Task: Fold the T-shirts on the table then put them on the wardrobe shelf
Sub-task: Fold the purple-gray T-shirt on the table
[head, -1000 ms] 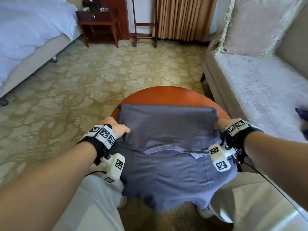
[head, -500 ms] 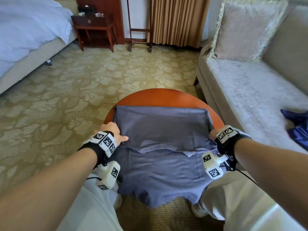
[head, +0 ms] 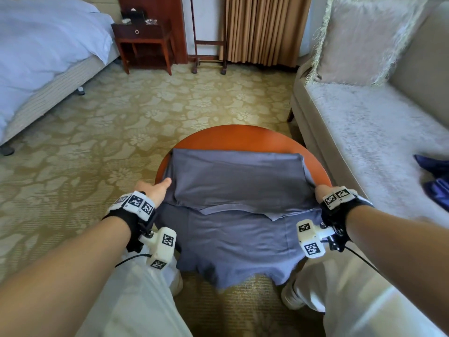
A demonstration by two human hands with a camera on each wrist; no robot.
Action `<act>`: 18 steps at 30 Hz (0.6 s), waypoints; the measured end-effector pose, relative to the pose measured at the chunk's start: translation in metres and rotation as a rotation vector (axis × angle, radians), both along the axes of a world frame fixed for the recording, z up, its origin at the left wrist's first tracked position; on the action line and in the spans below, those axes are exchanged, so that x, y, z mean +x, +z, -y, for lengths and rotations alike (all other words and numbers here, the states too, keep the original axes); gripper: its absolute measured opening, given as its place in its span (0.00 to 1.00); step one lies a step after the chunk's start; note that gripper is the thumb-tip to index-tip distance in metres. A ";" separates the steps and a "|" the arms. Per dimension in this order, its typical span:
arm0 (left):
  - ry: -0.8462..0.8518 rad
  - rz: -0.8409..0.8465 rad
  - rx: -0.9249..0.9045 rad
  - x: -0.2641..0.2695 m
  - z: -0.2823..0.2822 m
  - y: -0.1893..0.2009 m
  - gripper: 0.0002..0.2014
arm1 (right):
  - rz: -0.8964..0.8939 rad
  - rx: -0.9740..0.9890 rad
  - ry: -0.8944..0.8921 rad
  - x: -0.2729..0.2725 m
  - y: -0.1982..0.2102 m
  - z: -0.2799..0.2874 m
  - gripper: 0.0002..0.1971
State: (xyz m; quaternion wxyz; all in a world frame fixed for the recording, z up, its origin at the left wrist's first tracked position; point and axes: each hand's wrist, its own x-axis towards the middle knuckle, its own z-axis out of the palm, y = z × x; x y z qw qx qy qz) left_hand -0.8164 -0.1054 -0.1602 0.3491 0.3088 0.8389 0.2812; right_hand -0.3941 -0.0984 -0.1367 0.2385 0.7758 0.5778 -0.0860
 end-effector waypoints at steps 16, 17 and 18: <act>-0.099 0.492 0.035 0.042 0.091 0.019 0.13 | -1.276 0.333 -0.759 -0.027 -0.016 0.086 0.19; -0.116 0.471 -0.019 0.041 0.094 0.022 0.08 | -1.266 0.283 -0.772 -0.025 -0.009 0.090 0.17; -0.104 0.425 -0.056 0.041 0.098 0.029 0.08 | -1.220 0.239 -0.763 -0.021 -0.003 0.094 0.17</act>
